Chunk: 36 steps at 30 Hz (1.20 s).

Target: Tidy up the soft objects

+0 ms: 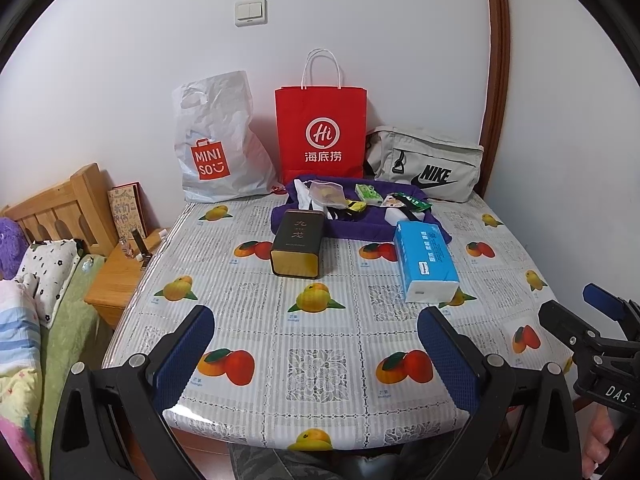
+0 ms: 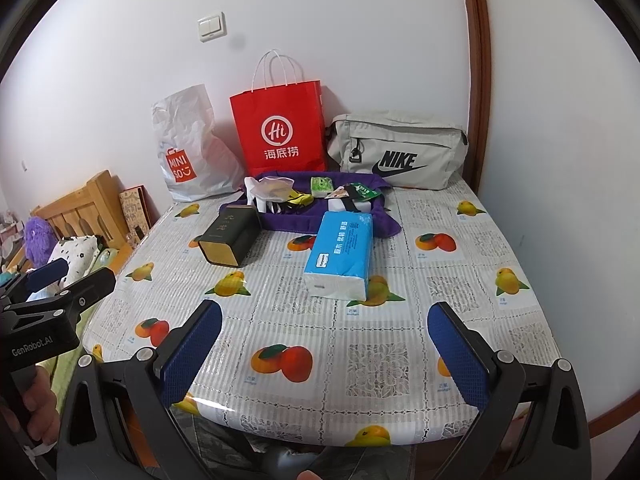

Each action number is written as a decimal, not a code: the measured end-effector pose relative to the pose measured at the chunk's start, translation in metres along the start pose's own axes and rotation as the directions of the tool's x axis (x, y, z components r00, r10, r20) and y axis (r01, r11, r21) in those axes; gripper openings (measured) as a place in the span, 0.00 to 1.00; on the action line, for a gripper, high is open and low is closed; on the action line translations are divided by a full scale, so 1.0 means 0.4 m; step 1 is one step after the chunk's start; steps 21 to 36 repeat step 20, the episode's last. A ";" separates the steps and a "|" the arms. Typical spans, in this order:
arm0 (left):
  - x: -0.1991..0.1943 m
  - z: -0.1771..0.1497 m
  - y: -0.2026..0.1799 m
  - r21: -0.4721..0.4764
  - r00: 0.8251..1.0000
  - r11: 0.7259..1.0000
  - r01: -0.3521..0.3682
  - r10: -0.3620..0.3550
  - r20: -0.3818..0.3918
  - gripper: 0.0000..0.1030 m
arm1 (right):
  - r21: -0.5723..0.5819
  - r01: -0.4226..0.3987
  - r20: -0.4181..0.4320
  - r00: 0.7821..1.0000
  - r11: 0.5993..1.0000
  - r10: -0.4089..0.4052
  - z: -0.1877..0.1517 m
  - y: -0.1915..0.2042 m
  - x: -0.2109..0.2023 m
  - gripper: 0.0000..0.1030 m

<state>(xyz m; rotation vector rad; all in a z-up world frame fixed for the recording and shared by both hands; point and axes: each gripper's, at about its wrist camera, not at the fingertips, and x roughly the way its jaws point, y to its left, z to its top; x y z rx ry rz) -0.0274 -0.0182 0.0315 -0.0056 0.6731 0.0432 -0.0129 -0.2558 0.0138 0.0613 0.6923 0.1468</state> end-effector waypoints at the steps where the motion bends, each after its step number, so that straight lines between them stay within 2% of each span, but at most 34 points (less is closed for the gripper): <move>1: -0.002 -0.001 -0.002 -0.004 1.000 1.000 -0.001 0.001 0.002 1.00 | 0.000 0.001 0.000 1.000 1.000 -0.001 0.000 -0.001 0.000 0.99; 36: -0.005 -0.004 0.003 -0.001 1.000 1.000 0.007 -0.007 0.009 1.00 | -0.002 0.000 -0.007 1.000 1.000 0.000 -0.003 0.002 0.004 0.99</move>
